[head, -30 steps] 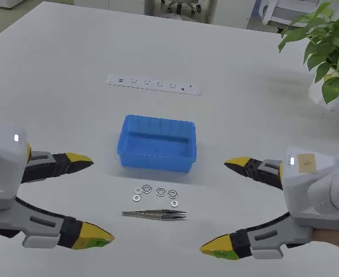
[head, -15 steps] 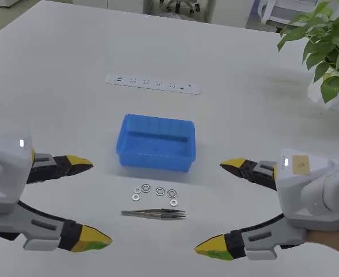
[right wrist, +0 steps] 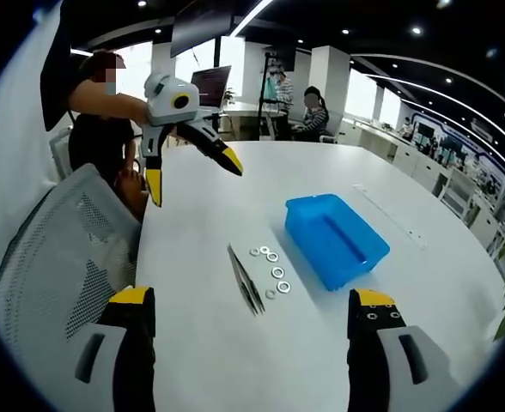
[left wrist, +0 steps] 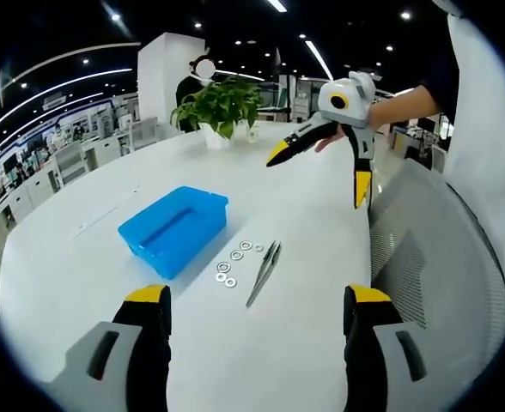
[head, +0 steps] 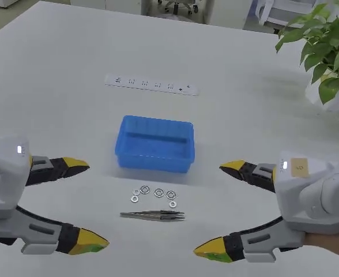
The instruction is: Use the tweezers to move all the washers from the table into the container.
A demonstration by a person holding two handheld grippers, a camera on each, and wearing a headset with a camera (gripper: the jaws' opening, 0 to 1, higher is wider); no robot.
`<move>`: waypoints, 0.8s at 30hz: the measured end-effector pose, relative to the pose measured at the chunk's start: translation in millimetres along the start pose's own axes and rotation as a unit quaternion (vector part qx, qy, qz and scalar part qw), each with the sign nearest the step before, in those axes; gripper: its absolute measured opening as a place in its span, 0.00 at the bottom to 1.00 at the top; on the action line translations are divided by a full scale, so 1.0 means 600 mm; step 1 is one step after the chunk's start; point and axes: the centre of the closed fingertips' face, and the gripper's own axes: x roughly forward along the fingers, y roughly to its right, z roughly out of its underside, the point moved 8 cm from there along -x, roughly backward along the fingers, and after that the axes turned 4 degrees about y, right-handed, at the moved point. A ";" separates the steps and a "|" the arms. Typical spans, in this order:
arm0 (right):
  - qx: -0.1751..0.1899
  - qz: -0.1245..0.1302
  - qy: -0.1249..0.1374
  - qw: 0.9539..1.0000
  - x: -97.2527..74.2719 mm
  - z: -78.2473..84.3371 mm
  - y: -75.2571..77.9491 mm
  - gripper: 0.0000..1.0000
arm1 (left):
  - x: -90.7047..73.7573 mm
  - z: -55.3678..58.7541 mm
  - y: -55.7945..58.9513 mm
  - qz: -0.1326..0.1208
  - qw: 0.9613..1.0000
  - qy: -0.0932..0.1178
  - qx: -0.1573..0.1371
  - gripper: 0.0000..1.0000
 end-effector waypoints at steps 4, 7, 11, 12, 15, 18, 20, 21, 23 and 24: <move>0.002 0.002 0.004 1.000 -0.002 -0.001 0.001 0.93 | 0.000 0.002 0.000 0.001 1.000 -0.007 0.006 0.88; 0.003 0.002 0.001 1.000 -0.003 0.000 0.002 0.93 | -0.001 0.003 0.001 0.001 1.000 -0.007 0.005 0.88; 0.004 0.002 -0.001 1.000 -0.004 0.002 0.001 0.93 | -0.002 0.004 0.000 -0.001 1.000 -0.009 0.004 0.88; 0.004 0.002 -0.001 1.000 -0.004 0.002 0.000 0.93 | -0.003 0.005 0.000 -0.001 1.000 -0.010 0.005 0.88; 0.004 0.001 0.001 1.000 -0.004 0.002 0.000 0.93 | -0.002 0.006 0.001 -0.002 1.000 -0.018 0.009 0.87; 0.005 0.002 0.001 1.000 -0.004 0.002 0.001 0.92 | 0.000 0.004 0.005 0.001 1.000 -0.022 0.019 0.87; 0.006 0.003 0.002 1.000 -0.005 0.002 0.002 0.92 | 0.001 0.004 0.005 0.002 1.000 -0.022 0.019 0.87; 0.006 0.004 0.001 1.000 -0.005 0.002 0.003 0.91 | 0.002 0.003 0.005 0.002 1.000 -0.022 0.019 0.87; 0.006 0.005 0.001 1.000 -0.004 0.003 0.005 0.91 | 0.005 0.004 0.003 0.000 0.999 -0.026 0.021 0.87; 0.007 0.004 0.002 1.000 -0.004 0.003 0.004 0.91 | 0.006 0.004 0.002 0.000 0.999 -0.026 0.022 0.86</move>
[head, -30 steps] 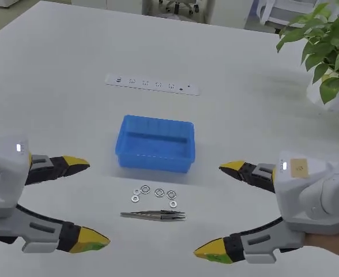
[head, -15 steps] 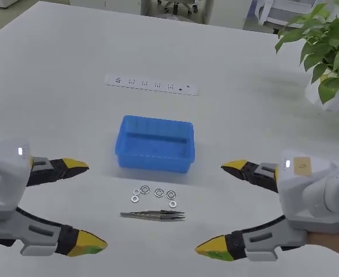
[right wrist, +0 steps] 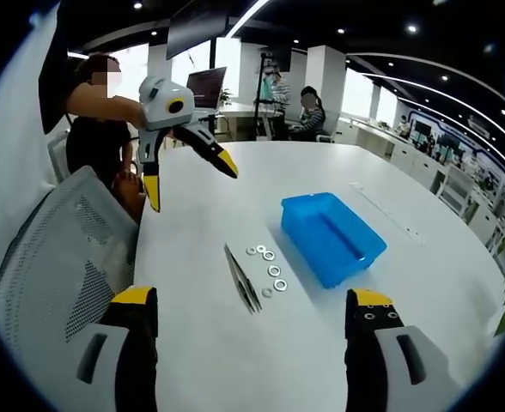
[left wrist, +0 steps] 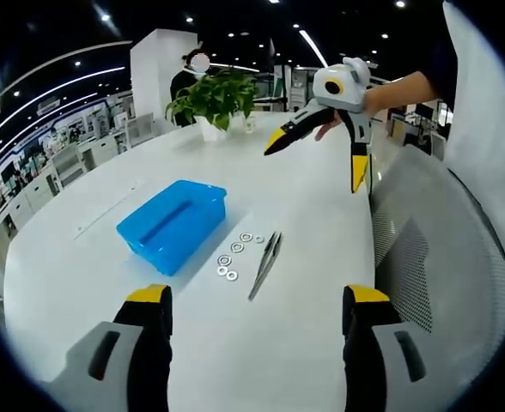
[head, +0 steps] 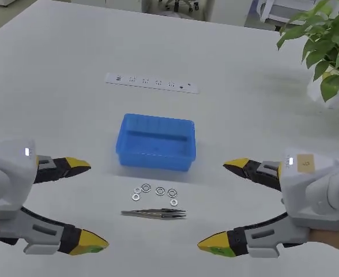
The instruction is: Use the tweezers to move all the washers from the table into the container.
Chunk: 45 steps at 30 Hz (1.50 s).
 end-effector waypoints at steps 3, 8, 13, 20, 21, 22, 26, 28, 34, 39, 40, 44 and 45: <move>-0.001 -0.001 -0.002 1.000 0.002 0.000 0.000 0.91 | 0.003 -0.001 -0.002 0.000 1.000 0.000 -0.002 0.84; 0.001 -0.004 -0.005 1.000 0.007 0.001 0.000 0.89 | 0.008 -0.002 -0.003 0.002 1.000 0.002 -0.003 0.84; 0.002 -0.008 -0.007 1.000 0.012 0.001 0.002 0.88 | 0.013 0.001 -0.005 0.007 1.000 -0.003 -0.003 0.82; 0.003 -0.010 -0.011 1.000 0.015 0.002 0.006 0.87 | 0.021 0.003 -0.006 0.013 1.000 -0.006 -0.003 0.81; 0.002 -0.010 -0.012 1.000 0.016 0.002 0.007 0.87 | 0.022 0.004 -0.006 0.014 1.000 -0.008 -0.002 0.81; 0.003 -0.010 -0.013 1.000 0.016 0.003 0.008 0.87 | 0.023 0.004 -0.007 0.014 1.000 -0.009 -0.001 0.81; 0.004 -0.011 -0.016 1.000 0.019 0.005 0.010 0.86 | 0.026 0.006 -0.008 0.015 1.000 -0.013 -0.001 0.80; 0.003 -0.015 -0.022 1.000 0.022 0.007 0.011 0.83 | 0.028 0.008 -0.009 0.016 1.000 -0.018 0.002 0.80; 0.011 -0.026 -0.031 0.999 0.034 0.012 0.012 0.72 | 0.030 0.011 -0.015 0.013 1.000 -0.024 0.007 0.78; 0.009 -0.038 -0.036 0.999 0.048 0.012 0.011 0.67 | 0.039 0.016 -0.019 0.016 0.999 -0.031 0.008 0.77; 0.006 -0.041 -0.035 0.999 0.050 0.011 0.011 0.66 | 0.041 0.017 -0.019 0.017 0.999 -0.032 0.009 0.77; 0.005 -0.052 -0.032 0.998 0.061 0.007 0.012 0.62 | 0.050 0.021 -0.020 0.022 0.999 -0.044 0.013 0.76; 0.003 -0.055 -0.031 0.998 0.063 0.006 0.012 0.61 | 0.051 0.022 -0.019 0.027 0.998 -0.044 0.018 0.76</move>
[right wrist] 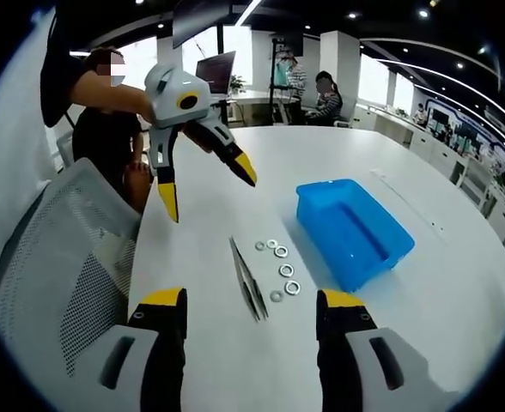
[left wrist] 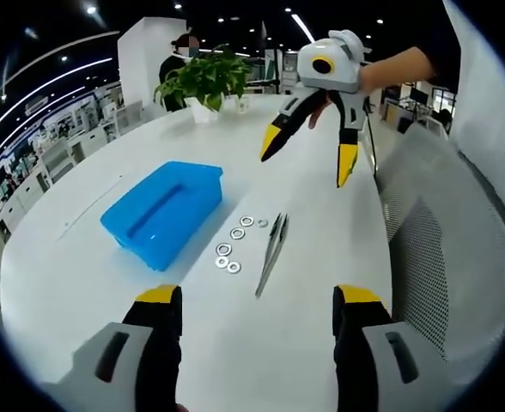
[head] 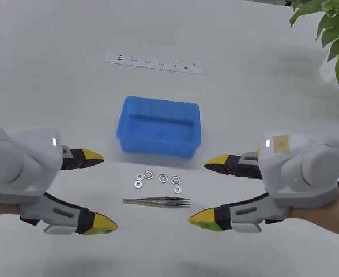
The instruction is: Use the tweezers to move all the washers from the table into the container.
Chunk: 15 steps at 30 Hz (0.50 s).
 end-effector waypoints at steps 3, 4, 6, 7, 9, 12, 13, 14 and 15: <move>0.003 -0.013 -0.001 1.000 0.009 -0.001 -0.001 0.55 | 0.007 -0.001 0.001 0.014 1.000 -0.001 0.003 0.70; 0.002 -0.016 -0.003 1.000 0.015 0.000 -0.001 0.55 | 0.011 -0.002 -0.001 0.015 1.000 -0.001 0.000 0.68; -0.001 -0.024 -0.011 1.000 0.023 0.002 -0.001 0.53 | 0.017 -0.002 -0.003 0.018 1.000 -0.002 -0.001 0.68; -0.003 -0.026 -0.013 1.000 0.027 0.002 -0.002 0.52 | 0.019 -0.001 -0.003 0.020 1.000 -0.002 -0.002 0.66; -0.005 -0.034 -0.014 0.999 0.035 0.002 -0.004 0.51 | 0.025 -0.001 -0.003 0.024 1.000 -0.002 -0.001 0.65; -0.010 -0.043 -0.019 0.999 0.047 0.003 -0.005 0.49 | 0.032 0.000 -0.003 0.030 1.000 -0.004 0.001 0.64; -0.012 -0.045 -0.021 0.999 0.051 0.004 -0.005 0.49 | 0.034 0.001 -0.004 0.033 0.999 -0.006 0.001 0.63; -0.013 -0.047 -0.024 0.999 0.056 0.006 -0.003 0.49 | 0.037 0.003 -0.005 0.034 0.999 -0.009 0.000 0.62; -0.012 -0.049 -0.026 0.998 0.060 0.007 -0.002 0.49 | 0.039 0.004 -0.005 0.034 0.999 -0.011 0.001 0.63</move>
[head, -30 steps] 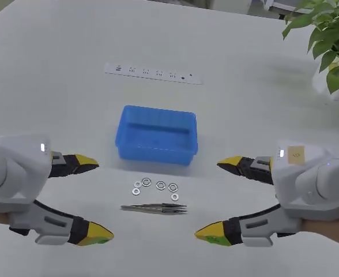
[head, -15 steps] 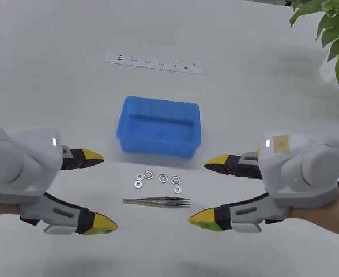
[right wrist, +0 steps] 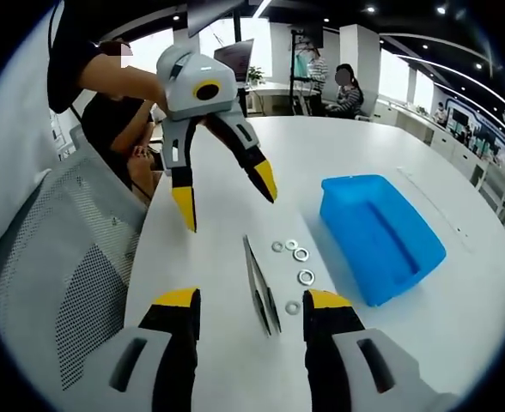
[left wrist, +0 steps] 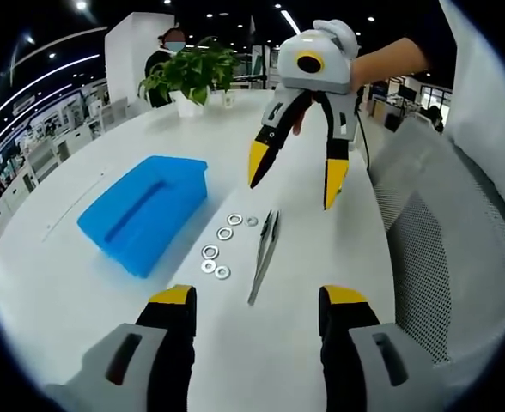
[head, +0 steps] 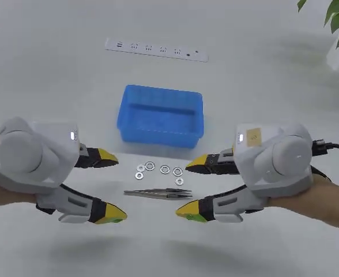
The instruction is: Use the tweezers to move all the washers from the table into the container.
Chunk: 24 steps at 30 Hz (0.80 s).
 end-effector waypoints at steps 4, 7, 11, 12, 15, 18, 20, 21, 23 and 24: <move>-0.002 -0.010 -0.010 1.000 0.015 0.002 0.005 0.43 | 0.007 0.003 -0.002 0.007 1.000 -0.008 0.004 0.61; -0.001 -0.016 -0.010 1.000 0.022 0.001 0.008 0.39 | 0.010 0.004 -0.002 0.014 1.000 -0.010 -0.002 0.55; -0.004 -0.024 -0.016 1.000 0.032 0.004 0.011 0.33 | 0.017 0.006 -0.002 0.017 1.000 -0.014 0.000 0.53; -0.005 -0.026 -0.018 0.999 0.035 0.004 0.011 0.33 | 0.019 0.006 -0.003 0.016 1.000 -0.015 0.001 0.52; -0.012 -0.036 -0.035 0.999 0.045 0.010 0.011 0.30 | 0.023 0.007 -0.004 0.020 1.000 -0.021 0.006 0.46; -0.020 -0.043 -0.051 0.998 0.055 0.017 0.014 0.27 | 0.029 0.010 -0.004 0.028 0.999 -0.032 0.009 0.41; -0.032 -0.042 -0.066 0.996 0.060 0.022 0.018 0.23 | 0.033 0.010 -0.004 0.032 0.998 -0.039 0.021 0.36; -0.032 -0.042 -0.066 0.996 0.062 0.023 0.019 0.22 | 0.035 0.010 -0.004 0.035 0.998 -0.043 0.025 0.35; -0.020 -0.047 -0.069 0.996 0.065 0.025 0.022 0.19 | 0.039 0.008 -0.003 0.039 0.998 -0.049 0.032 0.32; -0.022 -0.048 -0.070 0.996 0.066 0.025 0.022 0.17 | 0.041 0.007 -0.003 0.042 0.997 -0.052 0.036 0.31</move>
